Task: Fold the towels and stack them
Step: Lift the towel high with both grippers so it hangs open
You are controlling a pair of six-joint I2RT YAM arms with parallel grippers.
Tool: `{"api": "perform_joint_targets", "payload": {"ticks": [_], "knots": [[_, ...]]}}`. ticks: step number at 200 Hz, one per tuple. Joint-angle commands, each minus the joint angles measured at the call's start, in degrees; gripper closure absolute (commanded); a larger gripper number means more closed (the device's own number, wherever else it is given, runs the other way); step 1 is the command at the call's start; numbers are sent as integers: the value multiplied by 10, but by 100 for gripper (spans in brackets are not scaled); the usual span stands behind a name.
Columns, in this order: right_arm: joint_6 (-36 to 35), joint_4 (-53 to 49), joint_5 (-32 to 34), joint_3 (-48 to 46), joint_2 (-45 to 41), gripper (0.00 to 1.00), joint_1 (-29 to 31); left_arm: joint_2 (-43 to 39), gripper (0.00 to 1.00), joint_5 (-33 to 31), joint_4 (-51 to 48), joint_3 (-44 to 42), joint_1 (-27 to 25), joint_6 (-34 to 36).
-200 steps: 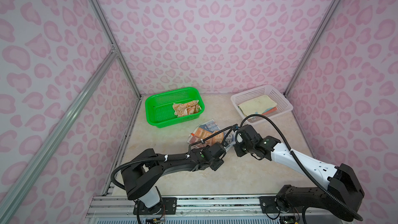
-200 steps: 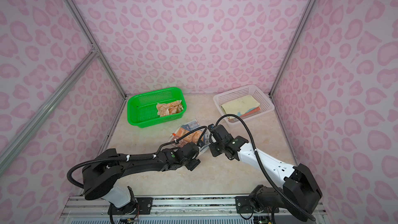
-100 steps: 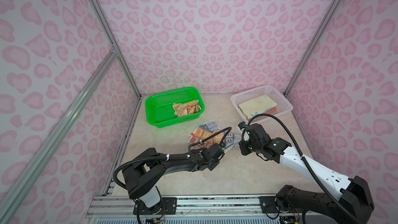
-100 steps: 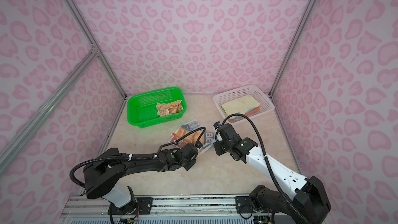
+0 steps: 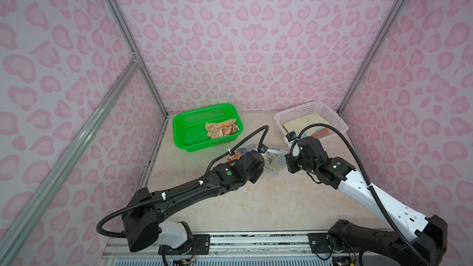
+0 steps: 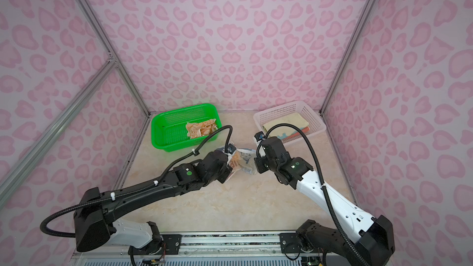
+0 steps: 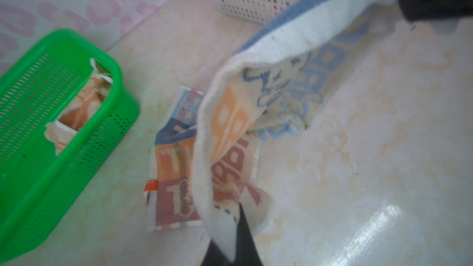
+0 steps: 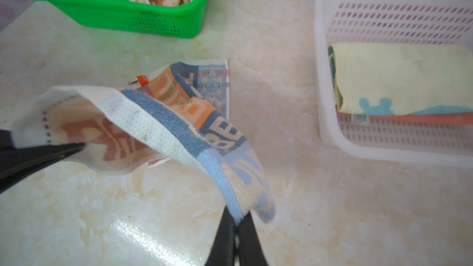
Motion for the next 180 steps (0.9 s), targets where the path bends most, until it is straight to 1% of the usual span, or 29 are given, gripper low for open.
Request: {"api": "perform_joint_targets", "payload": {"ticks": [1,29,55,89,112,121,161,180], "knots": [[-44,-3,37,40,-2,100,1,-23,97,-57,-75,66,10,2],[-80,-12,49,114,-8,100,1,-25,97,-102,-144,163,12,35],[-108,-27,50,184,-12,100,1,-19,97,-109,-213,255,12,60],[-134,-49,42,264,-20,100,4,-20,97,-59,-294,363,12,88],[-146,-67,35,297,-28,100,12,-28,97,-52,-334,424,11,99],[-150,-73,30,324,-34,100,19,-36,97,-43,-338,439,11,99],[-165,-94,34,351,-62,100,70,-71,97,39,-330,486,6,92],[-162,-94,33,356,-73,100,89,-82,97,50,-328,498,1,87]]}}
